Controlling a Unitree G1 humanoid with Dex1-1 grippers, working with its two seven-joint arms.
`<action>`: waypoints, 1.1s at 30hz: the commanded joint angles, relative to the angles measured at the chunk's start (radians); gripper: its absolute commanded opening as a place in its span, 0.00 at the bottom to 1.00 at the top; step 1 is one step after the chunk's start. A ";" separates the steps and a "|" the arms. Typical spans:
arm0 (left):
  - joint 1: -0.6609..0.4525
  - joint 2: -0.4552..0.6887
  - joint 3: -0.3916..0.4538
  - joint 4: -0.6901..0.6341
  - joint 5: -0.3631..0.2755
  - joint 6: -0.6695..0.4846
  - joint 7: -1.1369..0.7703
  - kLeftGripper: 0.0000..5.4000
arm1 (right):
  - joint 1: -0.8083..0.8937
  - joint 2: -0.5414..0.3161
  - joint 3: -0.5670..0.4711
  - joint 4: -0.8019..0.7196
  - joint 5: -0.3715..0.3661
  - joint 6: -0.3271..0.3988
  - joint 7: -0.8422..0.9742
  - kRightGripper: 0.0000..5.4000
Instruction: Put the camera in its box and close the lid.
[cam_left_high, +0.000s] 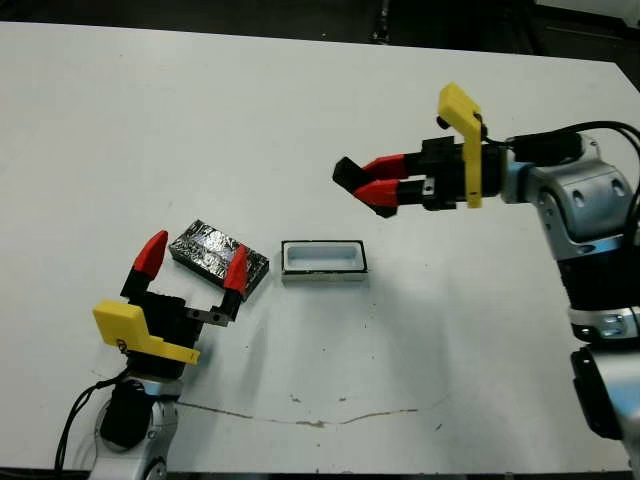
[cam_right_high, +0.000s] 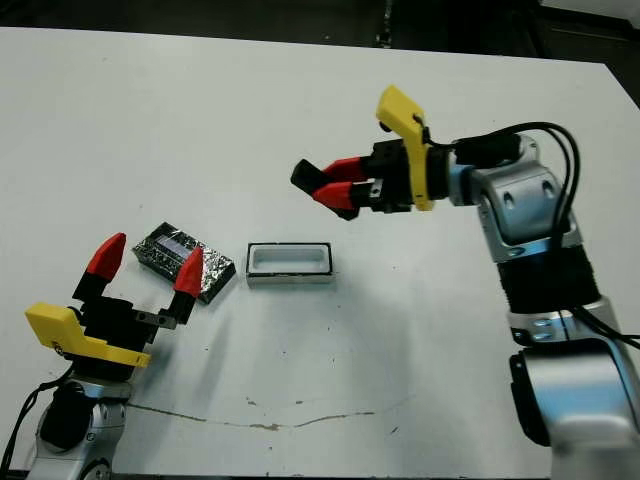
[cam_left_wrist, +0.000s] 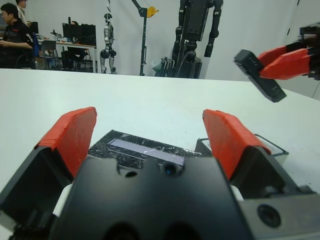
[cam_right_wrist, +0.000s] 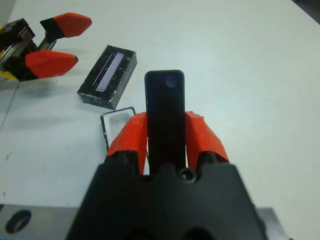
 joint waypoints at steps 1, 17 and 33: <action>0.016 0.004 -0.002 0.002 0.003 0.001 0.002 1.00 | 0.025 0.031 0.026 0.008 0.008 0.002 -0.021 0.31; 0.015 0.001 -0.004 0.005 0.007 0.001 0.007 1.00 | 0.015 0.046 0.142 0.002 -0.028 0.031 -0.015 0.31; 0.017 0.001 -0.003 0.003 0.010 0.000 0.006 1.00 | 0.045 0.047 0.172 0.034 -0.054 -0.044 -0.001 0.31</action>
